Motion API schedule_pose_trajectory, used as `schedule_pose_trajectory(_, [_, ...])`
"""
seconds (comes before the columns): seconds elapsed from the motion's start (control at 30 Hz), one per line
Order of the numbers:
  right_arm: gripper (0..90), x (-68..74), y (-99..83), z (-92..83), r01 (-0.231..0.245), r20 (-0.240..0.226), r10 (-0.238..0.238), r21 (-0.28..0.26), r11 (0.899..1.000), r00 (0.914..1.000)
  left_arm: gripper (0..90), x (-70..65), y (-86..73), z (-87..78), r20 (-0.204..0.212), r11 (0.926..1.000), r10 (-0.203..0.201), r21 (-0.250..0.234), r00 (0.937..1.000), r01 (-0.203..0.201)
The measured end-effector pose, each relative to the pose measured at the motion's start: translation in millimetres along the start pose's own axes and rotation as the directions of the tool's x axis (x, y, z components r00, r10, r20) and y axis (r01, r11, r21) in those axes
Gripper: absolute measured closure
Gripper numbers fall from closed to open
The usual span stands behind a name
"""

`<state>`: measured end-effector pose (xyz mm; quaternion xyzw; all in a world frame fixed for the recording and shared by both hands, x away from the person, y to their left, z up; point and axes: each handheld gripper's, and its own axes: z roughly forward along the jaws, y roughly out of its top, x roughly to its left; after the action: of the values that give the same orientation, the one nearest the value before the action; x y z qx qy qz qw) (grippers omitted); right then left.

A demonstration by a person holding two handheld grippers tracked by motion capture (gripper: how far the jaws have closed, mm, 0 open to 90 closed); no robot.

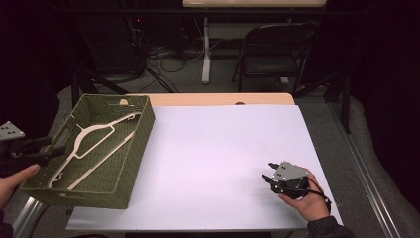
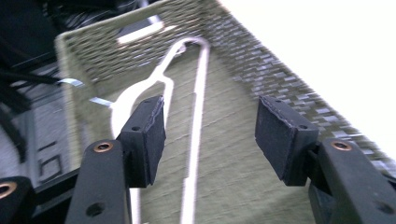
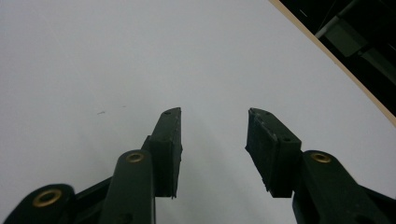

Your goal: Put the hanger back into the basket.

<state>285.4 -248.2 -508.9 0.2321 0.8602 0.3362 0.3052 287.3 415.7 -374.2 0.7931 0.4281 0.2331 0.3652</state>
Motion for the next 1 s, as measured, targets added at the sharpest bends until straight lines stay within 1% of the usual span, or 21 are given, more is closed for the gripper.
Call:
schedule_pose_trajectory(0.13, [52.7,-0.4,1.7,-1.3,-0.016,-0.007,0.016,-0.001,1.0,0.9998,42.2,-39.7,3.7,10.1,0.056,0.9993,0.033,0.014,0.9979,-0.034])
schedule_pose_trajectory(0.17, [51.9,-0.8,2.6,-3.2,-0.019,-0.012,0.019,0.017,1.0,0.9997,42.0,-46.6,4.0,12.8,0.066,0.9991,0.04,0.008,0.997,-0.041])
schedule_pose_trajectory(0.2, [51.4,-1.0,2.7,-3.4,-0.022,-0.014,0.023,0.015,1.0,0.9996,41.8,-57.7,4.5,17.3,0.086,0.999,0.045,-0.002,0.9953,-0.045])
schedule_pose_trajectory(0.23, [51.0,-0.5,2.3,-2.9,-0.035,-0.017,0.035,-0.004,0.999,0.9992,41.4,-64.1,4.7,20.0,0.099,0.999,0.045,-0.01,0.9941,-0.044])
schedule_pose_trajectory(0.27, [50.8,-0.5,2.1,-2.9,-0.04,-0.018,0.04,-0.011,0.999,0.999,40.8,-74.3,4.9,24.7,0.124,0.9985,0.045,-0.036,0.9912,-0.041])
schedule_pose_trajectory(0.3, [50.5,-0.4,1.8,-3.4,-0.044,-0.02,0.044,-0.012,0.999,0.9988,39.9,-80.5,4.9,28.1,0.145,0.9979,0.044,-0.054,0.9885,-0.036])
schedule_pose_trajectory(0.33, [50.4,0.0,1.7,-3.8,-0.047,-0.021,0.047,-0.012,0.999,0.9987,39.1,-89.0,5.0,32.9,0.172,0.997,0.042,-0.071,0.9842,-0.03])
schedule_pose_trajectory(0.43, [49.6,3.5,1.9,-5.7,-0.056,-0.025,0.055,-0.023,0.998,0.9982,38.2,-117.5,4.6,51.1,0.249,0.9928,0.061,-0.115,0.9666,-0.033])
schedule_pose_trajectory(0.5, [49.0,6.3,2.0,-6.6,-0.061,-0.01,0.061,-0.03,0.998,0.9981,38.2,-132.1,3.7,61.7,0.269,0.9905,0.078,-0.13,0.9601,-0.044])
schedule_pose_trajectory(0.53, [48.9,6.5,2.1,-7.5,-0.06,-0.02,0.06,-0.022,0.998,0.998,38.2,-140.3,2.6,68.6,0.271,0.9897,0.083,-0.135,0.9589,-0.047])
schedule_pose_trajectory(0.57, [48.8,7.6,1.4,-6.8,-0.068,-0.024,0.067,-0.038,0.997,0.9975,38.1,-148.1,1.3,75.4,0.263,0.9885,0.097,-0.138,0.9598,-0.062])
schedule_pose_trajectory(0.6, [48.6,8.6,0.9,-6.7,-0.071,-0.018,0.071,-0.044,0.996,0.9973,38.1,-156.9,-0.9,84.2,0.26,0.9886,0.1,-0.135,0.9604,-0.067])
schedule_pose_trajectory(0.63, [48.4,9.5,0.1,-7.2,-0.076,-0.019,0.075,-0.043,0.996,0.997,38.0,-161.7,-2.2,89.5,0.266,0.9893,0.099,-0.13,0.959,-0.066])
schedule_pose_trajectory(0.67, [48.3,10.1,-0.6,-7.0,-0.078,-0.014,0.077,-0.049,0.996,0.9969,37.7,-169.9,-4.6,97.7,0.284,0.9904,0.1,-0.12,0.9537,-0.068])
schedule_pose_trajectory(0.77, [48.0,11.9,-3.7,-7.1,-0.095,-0.014,0.095,-0.045,0.994,0.9954,37.7,-185.1,-10.6,116.7,0.325,0.9922,0.103,-0.1,0.94,-0.074])
schedule_pose_trajectory(0.8, [47.9,12.1,-4.5,-8.0,-0.1,-0.012,0.1,-0.028,0.995,0.9949,37.7,-188.8,-12.9,123.4,0.328,0.9924,0.111,-0.088,0.9383,-0.087])
schedule_pose_trajectory(0.83, [48.0,12.1,-6.1,-6.3,-0.105,-0.015,0.104,-0.046,0.993,0.9944,37.7,-191.5,-15.4,130.0,0.329,0.9924,0.116,-0.078,0.9374,-0.095])
schedule_pose_trajectory(0.9, [49.8,12.2,-8.1,-5.1,-0.114,-0.015,0.113,-0.036,0.993,0.9935,37.7,-193.8,-21.7,142.6,0.326,0.9926,0.114,-0.076,0.9384,-0.094])
schedule_pose_trajectory(0.93, [50.7,11.9,-9.4,-4.3,-0.114,-0.029,0.113,-0.034,0.993,0.9932,37.7,-194.5,-25.3,148.6,0.326,0.994,0.103,-0.069,0.9398,-0.085])
schedule_pose_trajectory(0.97, [51.2,11.6,-10.3,-4.7,-0.113,-0.032,0.112,-0.013,0.994,0.9932,37.7,-194.0,-28.8,154.2,0.328,0.9946,0.098,-0.064,0.9395,-0.081])
schedule_pose_trajectory(1.0, [51.2,11.6,-12.0,-3.3,-0.119,-0.037,0.118,-0.023,0.993,0.9923,37.7,-194.0,-32.8,159.8,0.335,0.9965,0.076,-0.058,0.9392,-0.06])
